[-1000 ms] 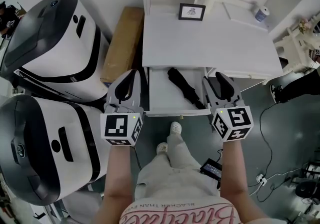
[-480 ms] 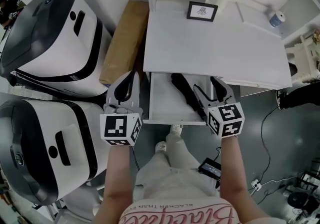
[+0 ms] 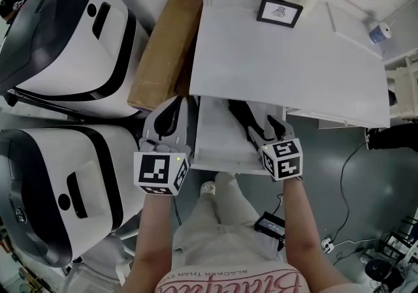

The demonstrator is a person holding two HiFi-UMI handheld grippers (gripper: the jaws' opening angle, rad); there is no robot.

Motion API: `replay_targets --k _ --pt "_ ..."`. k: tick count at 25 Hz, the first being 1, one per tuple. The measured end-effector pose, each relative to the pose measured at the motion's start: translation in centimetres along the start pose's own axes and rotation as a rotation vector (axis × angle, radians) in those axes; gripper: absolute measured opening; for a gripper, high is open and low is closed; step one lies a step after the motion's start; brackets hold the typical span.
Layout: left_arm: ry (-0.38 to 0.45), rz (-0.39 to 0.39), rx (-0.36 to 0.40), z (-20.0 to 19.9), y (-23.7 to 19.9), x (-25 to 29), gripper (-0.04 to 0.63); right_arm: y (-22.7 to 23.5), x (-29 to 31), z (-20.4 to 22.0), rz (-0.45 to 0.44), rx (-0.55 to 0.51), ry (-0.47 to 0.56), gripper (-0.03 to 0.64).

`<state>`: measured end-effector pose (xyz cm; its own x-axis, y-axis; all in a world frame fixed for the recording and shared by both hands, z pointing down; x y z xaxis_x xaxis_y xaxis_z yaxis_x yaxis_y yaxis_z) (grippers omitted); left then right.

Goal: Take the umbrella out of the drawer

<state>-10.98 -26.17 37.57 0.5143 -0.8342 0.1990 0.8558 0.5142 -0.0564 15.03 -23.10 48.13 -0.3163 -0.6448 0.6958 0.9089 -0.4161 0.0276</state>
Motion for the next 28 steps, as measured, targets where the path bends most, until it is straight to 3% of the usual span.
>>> replay_targets --k 9,28 --pt "-0.055 -0.009 -0.021 2.6 -0.1 2.0 0.009 0.9 5.2 4.0 -0.076 0.016 -0.162 0.252" --pt "-0.117 -0.068 -0.055 7.1 -0.8 3.4 0.009 2.5 14.8 10.4 -0.076 -0.035 -0.458 0.256"
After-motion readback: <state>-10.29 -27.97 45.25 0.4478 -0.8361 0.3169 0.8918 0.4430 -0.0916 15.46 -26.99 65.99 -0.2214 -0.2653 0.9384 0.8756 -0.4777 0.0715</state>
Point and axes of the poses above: the fingertips, and each gripper's own axes: x forward along the fingers, y to its right, z out of its underside, the point moved 8 cm from there along -x, backward along the fingers, and after that the axes turned 3 degrees about z, right-handed, at the moved point
